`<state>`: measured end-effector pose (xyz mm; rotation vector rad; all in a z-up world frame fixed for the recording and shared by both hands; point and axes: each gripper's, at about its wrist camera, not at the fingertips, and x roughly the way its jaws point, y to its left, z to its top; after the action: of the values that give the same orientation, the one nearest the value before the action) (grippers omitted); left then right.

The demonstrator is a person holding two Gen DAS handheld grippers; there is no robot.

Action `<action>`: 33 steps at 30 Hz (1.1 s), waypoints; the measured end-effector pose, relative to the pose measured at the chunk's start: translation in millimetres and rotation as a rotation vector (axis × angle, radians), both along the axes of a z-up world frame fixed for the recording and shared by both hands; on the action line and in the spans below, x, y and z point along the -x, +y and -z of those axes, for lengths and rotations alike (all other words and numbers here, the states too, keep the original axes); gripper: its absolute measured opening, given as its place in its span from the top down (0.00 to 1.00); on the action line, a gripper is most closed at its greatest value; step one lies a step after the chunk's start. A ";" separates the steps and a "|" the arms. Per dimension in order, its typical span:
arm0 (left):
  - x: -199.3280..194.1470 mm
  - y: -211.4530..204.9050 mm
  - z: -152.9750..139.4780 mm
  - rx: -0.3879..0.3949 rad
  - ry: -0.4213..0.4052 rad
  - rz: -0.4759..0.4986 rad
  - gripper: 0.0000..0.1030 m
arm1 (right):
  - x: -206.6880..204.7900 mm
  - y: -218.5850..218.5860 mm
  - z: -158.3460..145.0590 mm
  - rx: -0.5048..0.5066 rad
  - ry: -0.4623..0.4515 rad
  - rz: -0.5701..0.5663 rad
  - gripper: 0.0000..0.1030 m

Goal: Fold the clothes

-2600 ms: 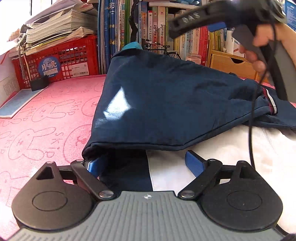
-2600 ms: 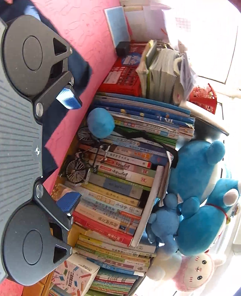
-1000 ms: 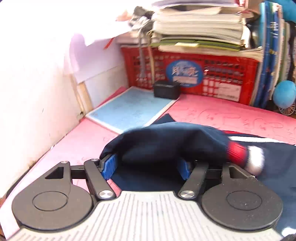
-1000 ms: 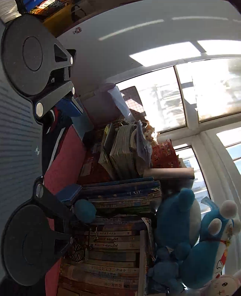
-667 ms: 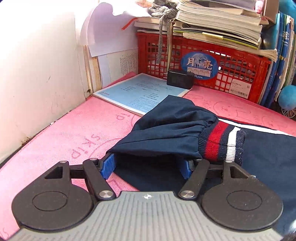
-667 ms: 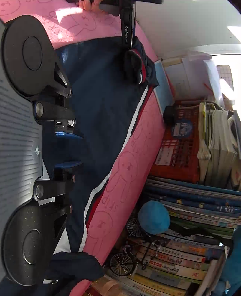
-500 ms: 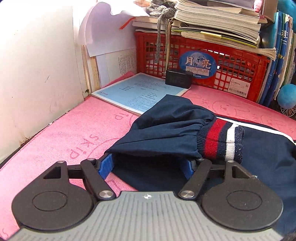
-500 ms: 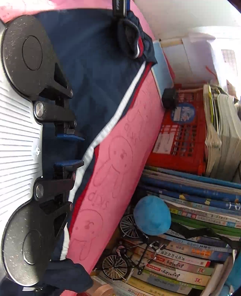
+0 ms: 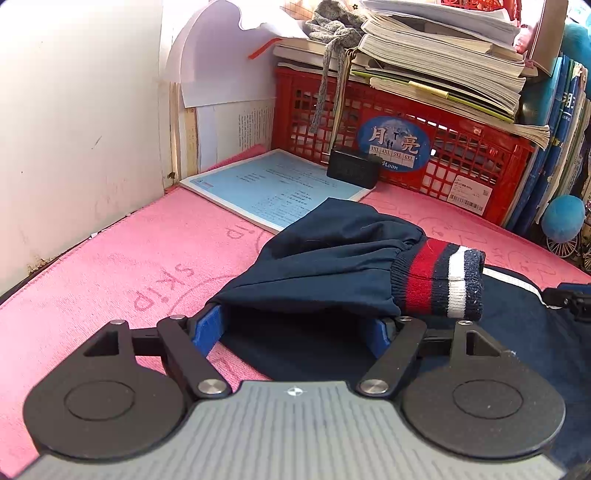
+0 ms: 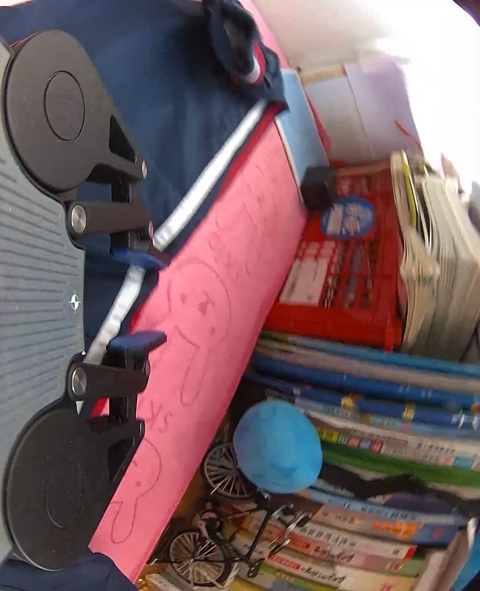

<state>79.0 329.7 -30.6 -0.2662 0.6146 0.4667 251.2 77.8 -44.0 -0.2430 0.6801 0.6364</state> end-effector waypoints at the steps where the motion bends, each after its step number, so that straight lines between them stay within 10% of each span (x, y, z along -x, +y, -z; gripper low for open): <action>1: -1.0 -1.3 -0.1 -0.007 0.006 0.000 0.26 | -10.5 1.1 1.3 -0.026 0.036 0.072 0.39; 5: -2.4 -3.2 0.0 -0.019 0.017 0.000 0.26 | 6.1 15.0 -6.4 -0.009 -0.009 0.174 0.40; 8: -2.8 -3.5 0.2 -0.018 0.018 0.003 0.24 | 30.0 3.7 -23.7 -0.252 0.058 0.125 0.28; 12: -2.6 -3.2 -0.4 -0.015 0.016 0.003 0.24 | 28.6 21.4 -15.9 -0.507 0.487 -0.063 0.17; 23: -2.7 -4.1 -1.0 -0.018 0.017 0.002 0.24 | 25.4 98.1 5.1 -0.581 0.663 -0.091 0.13; 25: -2.5 -4.2 -0.9 -0.019 0.016 0.001 0.24 | 23.9 108.5 8.2 -0.595 0.672 -0.068 0.41; 26: -2.4 -4.3 -0.9 -0.022 0.016 -0.004 0.24 | 25.7 110.7 7.2 -0.586 0.651 -0.054 0.76; 29: 1.6 -7.4 -2.1 -0.012 -0.004 -0.062 0.30 | 34.0 109.8 -1.9 -0.566 0.588 -0.055 0.83; 33: 48.0 -38.4 -7.7 0.224 -0.224 -0.026 0.30 | 46.4 82.4 -41.1 -0.472 0.440 -0.084 0.84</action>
<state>31.1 291.3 -22.9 -0.5322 0.4444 0.3866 204.9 160.2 -2.9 0.3184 0.9191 0.9227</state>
